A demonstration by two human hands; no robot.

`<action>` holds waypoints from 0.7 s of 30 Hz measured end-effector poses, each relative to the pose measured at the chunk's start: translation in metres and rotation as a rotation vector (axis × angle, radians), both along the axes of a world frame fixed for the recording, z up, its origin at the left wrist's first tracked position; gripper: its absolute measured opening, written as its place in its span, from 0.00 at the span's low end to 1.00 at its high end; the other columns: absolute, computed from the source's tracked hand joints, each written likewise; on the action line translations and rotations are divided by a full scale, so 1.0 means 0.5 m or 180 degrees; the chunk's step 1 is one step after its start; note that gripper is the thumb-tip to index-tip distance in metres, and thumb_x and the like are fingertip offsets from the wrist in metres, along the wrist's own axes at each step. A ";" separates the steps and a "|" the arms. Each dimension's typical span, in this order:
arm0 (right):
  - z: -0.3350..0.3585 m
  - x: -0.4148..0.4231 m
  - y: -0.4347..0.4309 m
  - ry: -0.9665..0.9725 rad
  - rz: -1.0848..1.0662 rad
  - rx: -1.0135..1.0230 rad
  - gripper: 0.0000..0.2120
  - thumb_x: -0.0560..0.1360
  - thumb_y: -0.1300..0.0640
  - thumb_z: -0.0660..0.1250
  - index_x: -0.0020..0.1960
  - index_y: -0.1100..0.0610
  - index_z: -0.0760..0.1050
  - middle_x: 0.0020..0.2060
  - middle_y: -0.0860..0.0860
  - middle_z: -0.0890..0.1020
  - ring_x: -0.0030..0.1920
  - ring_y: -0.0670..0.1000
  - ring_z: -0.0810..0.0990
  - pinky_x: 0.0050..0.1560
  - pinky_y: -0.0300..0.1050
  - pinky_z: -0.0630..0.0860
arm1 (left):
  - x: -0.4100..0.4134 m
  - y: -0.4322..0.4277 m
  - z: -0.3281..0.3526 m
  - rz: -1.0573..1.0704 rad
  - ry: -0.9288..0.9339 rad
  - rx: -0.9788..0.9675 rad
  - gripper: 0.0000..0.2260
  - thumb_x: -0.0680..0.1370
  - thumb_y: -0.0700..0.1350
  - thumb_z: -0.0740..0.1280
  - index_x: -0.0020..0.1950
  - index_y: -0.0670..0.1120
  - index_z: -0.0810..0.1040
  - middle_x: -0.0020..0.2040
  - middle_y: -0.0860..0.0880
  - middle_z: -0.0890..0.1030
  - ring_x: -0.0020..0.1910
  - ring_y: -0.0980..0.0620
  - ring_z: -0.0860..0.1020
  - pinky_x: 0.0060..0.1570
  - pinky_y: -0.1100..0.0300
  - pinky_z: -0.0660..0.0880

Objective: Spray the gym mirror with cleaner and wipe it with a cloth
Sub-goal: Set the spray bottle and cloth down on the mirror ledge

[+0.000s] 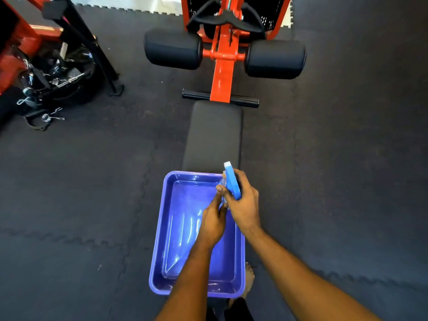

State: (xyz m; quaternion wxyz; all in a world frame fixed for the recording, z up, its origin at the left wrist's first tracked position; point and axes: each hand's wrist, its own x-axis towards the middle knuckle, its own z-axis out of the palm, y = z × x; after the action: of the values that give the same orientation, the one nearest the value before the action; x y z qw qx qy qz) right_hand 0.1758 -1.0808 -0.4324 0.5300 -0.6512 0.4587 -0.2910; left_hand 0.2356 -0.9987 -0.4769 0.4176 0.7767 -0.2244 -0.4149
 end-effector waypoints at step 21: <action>0.224 -0.056 -0.007 0.0010 -0.0259 -0.0084 0.16 0.77 0.52 0.76 0.60 0.58 0.80 0.54 0.51 0.85 0.54 0.43 0.83 0.57 0.37 0.78 | 0.061 0.066 0.246 -0.0326 -0.0448 -0.0119 0.18 0.87 0.43 0.60 0.78 0.44 0.71 0.71 0.48 0.78 0.70 0.50 0.76 0.64 0.67 0.68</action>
State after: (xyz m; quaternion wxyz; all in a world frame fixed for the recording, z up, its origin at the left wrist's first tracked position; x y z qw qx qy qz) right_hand 0.1481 -1.0843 -0.3205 0.5084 -0.6394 0.4817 -0.3173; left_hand 0.2661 -0.9655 -0.3539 0.3935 0.7835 -0.3003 -0.3758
